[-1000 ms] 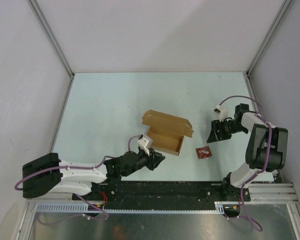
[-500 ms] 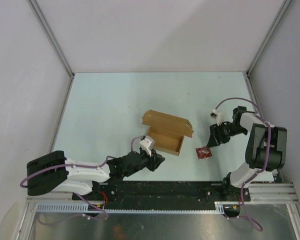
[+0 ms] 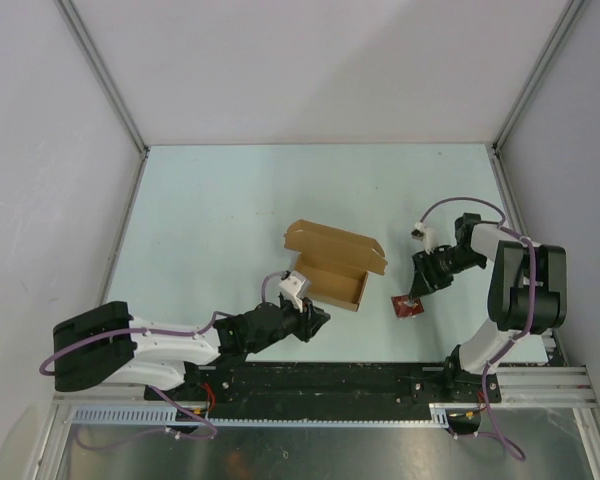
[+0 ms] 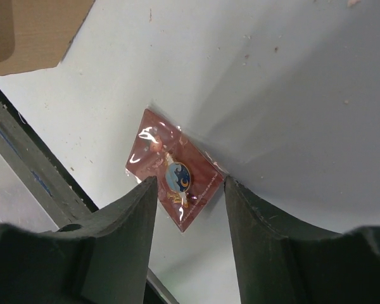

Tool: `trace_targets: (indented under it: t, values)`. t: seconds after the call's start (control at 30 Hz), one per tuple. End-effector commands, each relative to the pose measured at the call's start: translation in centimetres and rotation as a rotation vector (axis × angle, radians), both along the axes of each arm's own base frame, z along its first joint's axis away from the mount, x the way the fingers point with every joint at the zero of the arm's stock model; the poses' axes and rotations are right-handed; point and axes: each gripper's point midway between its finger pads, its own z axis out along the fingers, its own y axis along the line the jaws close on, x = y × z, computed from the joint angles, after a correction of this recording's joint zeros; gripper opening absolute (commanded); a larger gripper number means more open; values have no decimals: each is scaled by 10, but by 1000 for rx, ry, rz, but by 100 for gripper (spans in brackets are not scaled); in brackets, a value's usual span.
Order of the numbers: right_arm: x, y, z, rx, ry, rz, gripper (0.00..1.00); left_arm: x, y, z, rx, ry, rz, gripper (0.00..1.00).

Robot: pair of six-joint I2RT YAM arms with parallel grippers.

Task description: Fold the paper box

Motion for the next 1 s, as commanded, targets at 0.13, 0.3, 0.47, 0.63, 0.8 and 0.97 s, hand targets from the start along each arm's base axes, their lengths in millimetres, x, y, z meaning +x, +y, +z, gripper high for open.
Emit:
trace_targets:
  t: [0.13,0.3,0.47,0.63,0.8,0.97]
  values:
    - [-10,1,-15,-40,58,36,38,4,-2,15,-33,-33,17,31]
    - [-10,2,-13,-38,54,38,21,5,1,14,-32,-35,26,31]
    - [-5,1,-9,-23,31,29,5,5,2,14,-35,-37,29,31]
    - [15,-13,12,0,-53,-35,0,6,4,17,-43,-43,37,31]
    - [42,-41,49,-12,-174,-124,0,9,11,23,-58,-64,62,32]
    - [74,-60,113,-107,-430,-183,0,18,24,34,-69,-88,127,32]
